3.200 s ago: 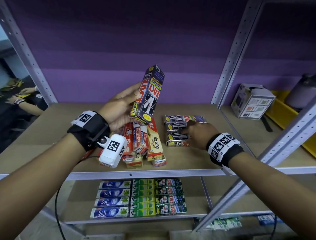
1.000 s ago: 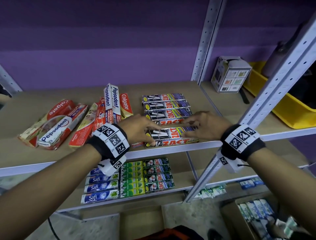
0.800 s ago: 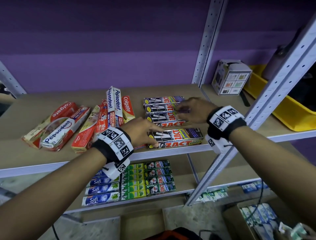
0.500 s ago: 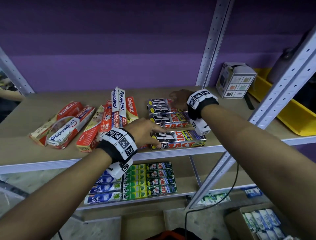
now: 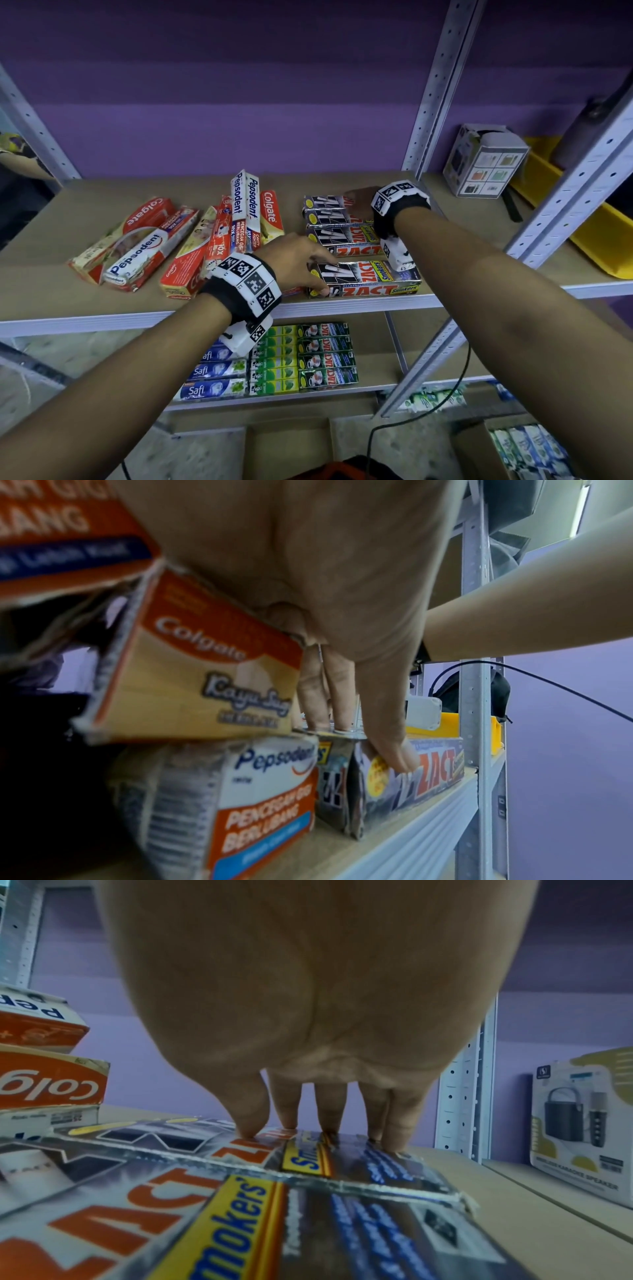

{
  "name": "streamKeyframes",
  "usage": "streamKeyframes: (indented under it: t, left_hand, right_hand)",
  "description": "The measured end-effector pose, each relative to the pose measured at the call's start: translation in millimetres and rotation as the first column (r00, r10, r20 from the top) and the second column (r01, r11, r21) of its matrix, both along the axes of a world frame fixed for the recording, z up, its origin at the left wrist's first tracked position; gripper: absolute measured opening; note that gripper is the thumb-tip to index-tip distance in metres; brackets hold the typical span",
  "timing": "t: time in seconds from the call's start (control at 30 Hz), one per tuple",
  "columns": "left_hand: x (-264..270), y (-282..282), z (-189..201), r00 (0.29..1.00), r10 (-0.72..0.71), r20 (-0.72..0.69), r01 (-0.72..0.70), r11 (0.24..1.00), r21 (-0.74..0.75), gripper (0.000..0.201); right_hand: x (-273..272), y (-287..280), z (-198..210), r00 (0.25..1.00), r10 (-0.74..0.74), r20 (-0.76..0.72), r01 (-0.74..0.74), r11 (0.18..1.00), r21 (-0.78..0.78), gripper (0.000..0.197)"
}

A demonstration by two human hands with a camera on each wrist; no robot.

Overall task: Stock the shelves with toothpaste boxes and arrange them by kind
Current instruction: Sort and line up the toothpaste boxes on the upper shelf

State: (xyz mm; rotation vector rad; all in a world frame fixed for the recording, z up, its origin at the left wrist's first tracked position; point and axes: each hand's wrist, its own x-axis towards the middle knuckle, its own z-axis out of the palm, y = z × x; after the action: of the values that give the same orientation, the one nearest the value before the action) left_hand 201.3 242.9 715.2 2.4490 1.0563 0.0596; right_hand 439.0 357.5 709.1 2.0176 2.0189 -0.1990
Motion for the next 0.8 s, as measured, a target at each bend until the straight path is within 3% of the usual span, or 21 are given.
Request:
streamKeyframes:
  t: [0.33, 0.8]
  left_hand:
    - [1, 0, 0, 1.0, -0.013, 0.014, 0.013, 0.999, 0.036, 0.06]
    - [1, 2, -2, 0.999, -0.01, 0.046, 0.007, 0.998, 0.058, 0.059]
  right_hand:
    - [-2, -11, 10, 0.997, 0.028, -0.065, -0.026, 0.999, 0.03, 0.06]
    - [-10, -39, 10, 0.995, 0.094, 0.011, -0.094, 0.996, 0.0, 0.059]
